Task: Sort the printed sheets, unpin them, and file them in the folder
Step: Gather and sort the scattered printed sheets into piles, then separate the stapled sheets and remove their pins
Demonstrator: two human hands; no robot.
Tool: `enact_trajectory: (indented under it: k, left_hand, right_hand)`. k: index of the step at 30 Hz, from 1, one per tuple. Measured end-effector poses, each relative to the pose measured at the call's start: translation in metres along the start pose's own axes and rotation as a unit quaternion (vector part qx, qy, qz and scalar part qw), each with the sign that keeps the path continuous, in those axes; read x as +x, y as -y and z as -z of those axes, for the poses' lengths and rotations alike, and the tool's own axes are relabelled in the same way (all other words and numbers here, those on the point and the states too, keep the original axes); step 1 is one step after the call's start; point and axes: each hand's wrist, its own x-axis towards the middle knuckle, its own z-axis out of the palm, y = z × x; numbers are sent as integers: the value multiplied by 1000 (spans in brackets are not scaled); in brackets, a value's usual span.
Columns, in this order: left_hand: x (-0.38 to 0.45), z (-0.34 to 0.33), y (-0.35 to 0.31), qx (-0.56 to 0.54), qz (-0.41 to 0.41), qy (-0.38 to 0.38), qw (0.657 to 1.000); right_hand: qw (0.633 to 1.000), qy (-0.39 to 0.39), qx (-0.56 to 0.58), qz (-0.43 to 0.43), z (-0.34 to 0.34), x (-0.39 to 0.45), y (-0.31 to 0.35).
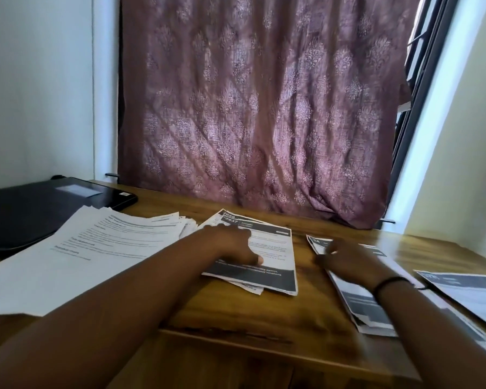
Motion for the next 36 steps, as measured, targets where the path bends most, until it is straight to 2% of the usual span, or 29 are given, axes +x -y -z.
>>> enact_trajectory:
  k: [1, 3, 7, 11, 13, 16, 18, 19, 24, 27, 29, 31, 34, 36]
  left_hand:
    - [-2, 2, 7, 0, 18, -2, 1000]
    - [-3, 1, 21, 18, 66, 1, 998]
    - [8, -8, 49, 16, 129, 21, 991]
    - [15, -17, 61, 25, 113, 23, 993]
    - [15, -22, 61, 40, 105, 5, 994]
    - [17, -25, 64, 29, 97, -20, 995]
    - [19, -24, 69, -1, 95, -31, 995]
    - [20, -23, 71, -16, 93, -32, 995]
    - [17, -20, 78, -68, 83, -35, 994]
    - [4, -12, 79, -41, 72, -58, 995]
    - [-8, -8, 78, -2, 83, -74, 994]
    - [-27, -7, 77, -2, 111, -56, 992]
    - [-61, -16, 78, 31, 183, 0, 983]
    - [-79, -26, 84, 48, 225, 22, 973]
  right_hand:
    - [996, 60, 60, 17, -12, 0, 20]
    - [986, 117, 115, 40, -36, 7, 47]
    - [985, 103, 141, 11, -48, 18, 80]
    - [953, 95, 286, -36, -48, 33, 93]
    - [912, 104, 386, -94, -47, 35, 95]
    - [796, 178, 540, -206, -44, 42, 85]
    - [752, 199, 587, -223, -45, 50, 72]
    - [753, 204, 589, -210, -47, 53, 67]
    - [811, 195, 533, -142, -59, 57, 61]
    - [878, 115, 455, -98, -63, 67, 55]
    - [896, 57, 425, -114, -57, 65, 50]
    - [897, 6, 427, -117, -51, 68, 39]
    - [852, -54, 500, -142, -49, 73, 26]
    - [848, -65, 509, -136, -52, 75, 25]
